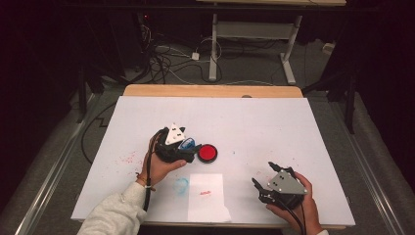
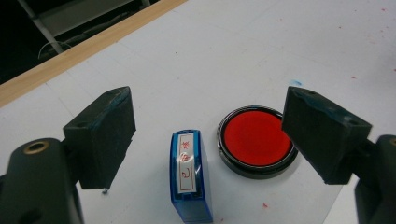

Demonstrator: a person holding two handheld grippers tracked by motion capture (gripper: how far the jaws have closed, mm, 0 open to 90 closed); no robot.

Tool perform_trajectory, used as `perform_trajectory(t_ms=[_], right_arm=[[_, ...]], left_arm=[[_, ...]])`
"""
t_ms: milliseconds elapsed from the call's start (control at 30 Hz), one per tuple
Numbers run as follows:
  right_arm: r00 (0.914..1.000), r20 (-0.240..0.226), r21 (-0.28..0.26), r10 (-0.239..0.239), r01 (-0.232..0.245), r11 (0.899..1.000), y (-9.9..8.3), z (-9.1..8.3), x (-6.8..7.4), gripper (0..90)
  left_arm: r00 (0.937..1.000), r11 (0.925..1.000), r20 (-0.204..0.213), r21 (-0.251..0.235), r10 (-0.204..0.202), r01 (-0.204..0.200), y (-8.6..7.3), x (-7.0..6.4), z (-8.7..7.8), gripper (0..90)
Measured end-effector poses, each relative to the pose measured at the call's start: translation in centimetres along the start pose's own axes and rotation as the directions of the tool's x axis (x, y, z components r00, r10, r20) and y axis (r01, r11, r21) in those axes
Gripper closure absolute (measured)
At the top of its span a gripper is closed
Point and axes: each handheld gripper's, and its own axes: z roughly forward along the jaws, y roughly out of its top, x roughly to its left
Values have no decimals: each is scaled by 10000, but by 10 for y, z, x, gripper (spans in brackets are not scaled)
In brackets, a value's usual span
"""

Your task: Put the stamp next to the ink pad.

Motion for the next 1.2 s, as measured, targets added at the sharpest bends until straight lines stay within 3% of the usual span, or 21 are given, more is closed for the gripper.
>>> perform_trajectory(t_ms=[433,767,1200], right_arm=[[9999,-11,-120,117,-117,9999,0,-2,-1,293],[9999,-41,-161,148,-148,9998,1,-2,-1,292],[9998,-25,-281,208,-208,9994,1,-5,-3,291]], left_arm=[[9976,9969,56,-360,696,-693,6,-11,-12,176],[9889,9876,197,-571,1475,-1462,9,-24,-24,176],[9823,9806,316,-725,1846,-1820,10,-36,-37,175]])
